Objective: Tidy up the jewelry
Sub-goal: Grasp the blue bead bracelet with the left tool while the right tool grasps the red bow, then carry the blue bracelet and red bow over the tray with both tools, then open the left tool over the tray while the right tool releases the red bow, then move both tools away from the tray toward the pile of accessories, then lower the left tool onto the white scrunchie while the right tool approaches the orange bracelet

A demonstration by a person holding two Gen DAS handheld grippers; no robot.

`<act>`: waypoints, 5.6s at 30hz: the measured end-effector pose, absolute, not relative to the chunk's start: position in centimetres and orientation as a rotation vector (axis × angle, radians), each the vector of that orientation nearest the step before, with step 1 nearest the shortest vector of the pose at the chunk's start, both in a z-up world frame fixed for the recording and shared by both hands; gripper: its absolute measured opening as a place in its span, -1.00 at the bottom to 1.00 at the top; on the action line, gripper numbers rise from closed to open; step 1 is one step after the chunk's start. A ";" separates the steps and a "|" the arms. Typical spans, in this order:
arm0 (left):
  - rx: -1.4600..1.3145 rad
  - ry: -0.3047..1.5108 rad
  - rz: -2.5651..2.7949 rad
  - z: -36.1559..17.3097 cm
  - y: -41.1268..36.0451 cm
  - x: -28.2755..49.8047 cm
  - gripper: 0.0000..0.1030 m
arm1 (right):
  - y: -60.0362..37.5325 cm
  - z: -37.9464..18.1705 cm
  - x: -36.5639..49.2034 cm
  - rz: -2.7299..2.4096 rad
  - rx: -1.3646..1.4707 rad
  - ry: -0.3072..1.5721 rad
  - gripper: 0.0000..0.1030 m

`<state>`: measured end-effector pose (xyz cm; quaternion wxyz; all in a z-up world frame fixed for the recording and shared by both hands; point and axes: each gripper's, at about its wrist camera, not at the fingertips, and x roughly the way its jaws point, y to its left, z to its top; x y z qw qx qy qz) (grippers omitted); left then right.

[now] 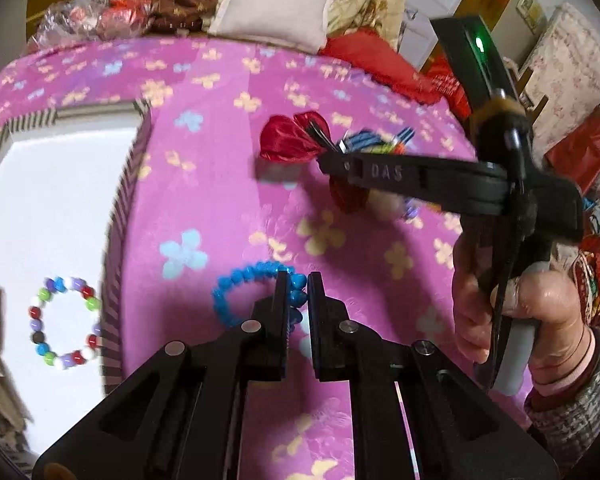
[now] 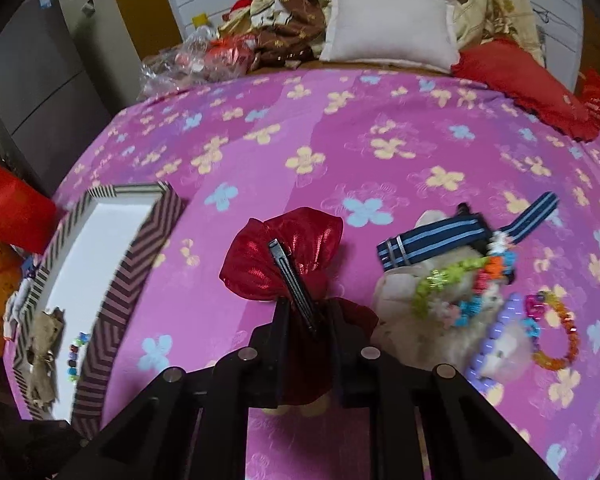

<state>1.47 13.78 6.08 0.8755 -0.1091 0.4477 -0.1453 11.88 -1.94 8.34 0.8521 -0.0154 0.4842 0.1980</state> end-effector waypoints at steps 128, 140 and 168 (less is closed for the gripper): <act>-0.010 1.026 -0.220 4.0 2.5 12.7 -0.37 | -26.2 6.7 8.0 0.180 0.479 0.973 -0.15; -0.079 1.052 -0.273 4.4 3.0 10.9 -0.94 | -25.4 5.9 8.4 0.211 0.468 0.989 -0.15; -0.162 1.007 -0.207 1.7 13.3 2.5 -0.42 | -20.3 6.5 8.7 0.198 0.165 0.962 -0.08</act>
